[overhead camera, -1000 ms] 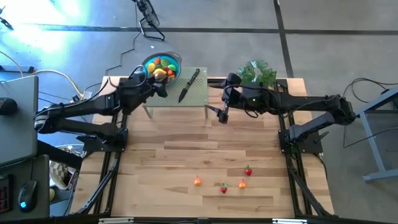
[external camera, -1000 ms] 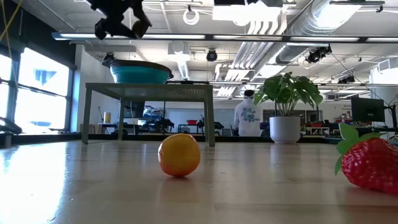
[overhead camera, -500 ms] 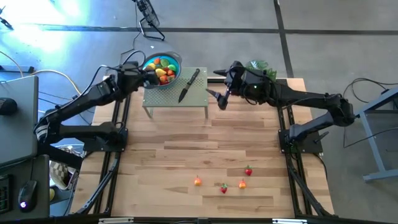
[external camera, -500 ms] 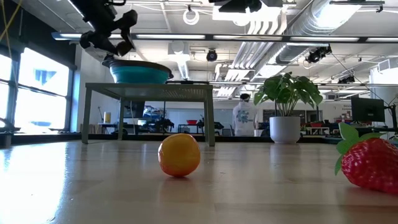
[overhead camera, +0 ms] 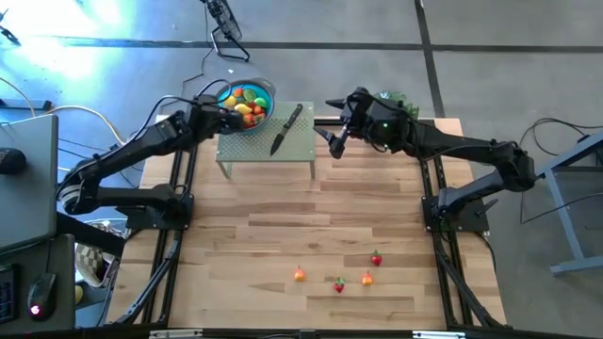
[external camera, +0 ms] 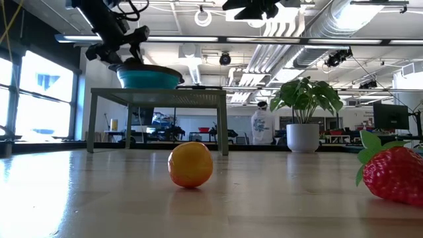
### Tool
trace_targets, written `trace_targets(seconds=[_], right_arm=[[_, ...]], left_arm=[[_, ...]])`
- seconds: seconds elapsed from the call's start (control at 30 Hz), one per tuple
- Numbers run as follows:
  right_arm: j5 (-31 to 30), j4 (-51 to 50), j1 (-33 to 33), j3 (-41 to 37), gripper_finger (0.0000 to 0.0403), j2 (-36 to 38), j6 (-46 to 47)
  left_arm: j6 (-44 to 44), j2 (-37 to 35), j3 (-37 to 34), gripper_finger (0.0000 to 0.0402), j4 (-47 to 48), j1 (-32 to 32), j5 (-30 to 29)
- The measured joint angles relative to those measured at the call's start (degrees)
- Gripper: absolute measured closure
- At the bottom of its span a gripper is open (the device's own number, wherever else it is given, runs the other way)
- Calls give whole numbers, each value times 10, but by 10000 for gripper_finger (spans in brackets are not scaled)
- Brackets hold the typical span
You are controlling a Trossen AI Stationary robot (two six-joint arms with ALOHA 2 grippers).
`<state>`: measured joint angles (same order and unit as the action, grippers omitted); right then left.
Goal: Pick & Place Fruit
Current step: Put the half kiwi into the strainer bowl on the shelf, then put the orange pear into the strainer bowl on the shelf
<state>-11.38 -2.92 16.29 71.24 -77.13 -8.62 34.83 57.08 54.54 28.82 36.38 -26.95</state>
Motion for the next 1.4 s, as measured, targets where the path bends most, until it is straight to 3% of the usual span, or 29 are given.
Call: trace_targets(seconds=[0.3, 1.1, 1.4], right_arm=[[0, -1, 0, 0, 33, 0, -2], [0, -2, 0, 0, 33, 0, -7], [0, -2, 0, 0, 33, 0, -7]], left_arm=[[1, 9, 0, 130, -5, 0, 1], [-5, -35, 23, 126, -67, 0, 13], [-33, -53, 43, 126, -69, 0, 72]])
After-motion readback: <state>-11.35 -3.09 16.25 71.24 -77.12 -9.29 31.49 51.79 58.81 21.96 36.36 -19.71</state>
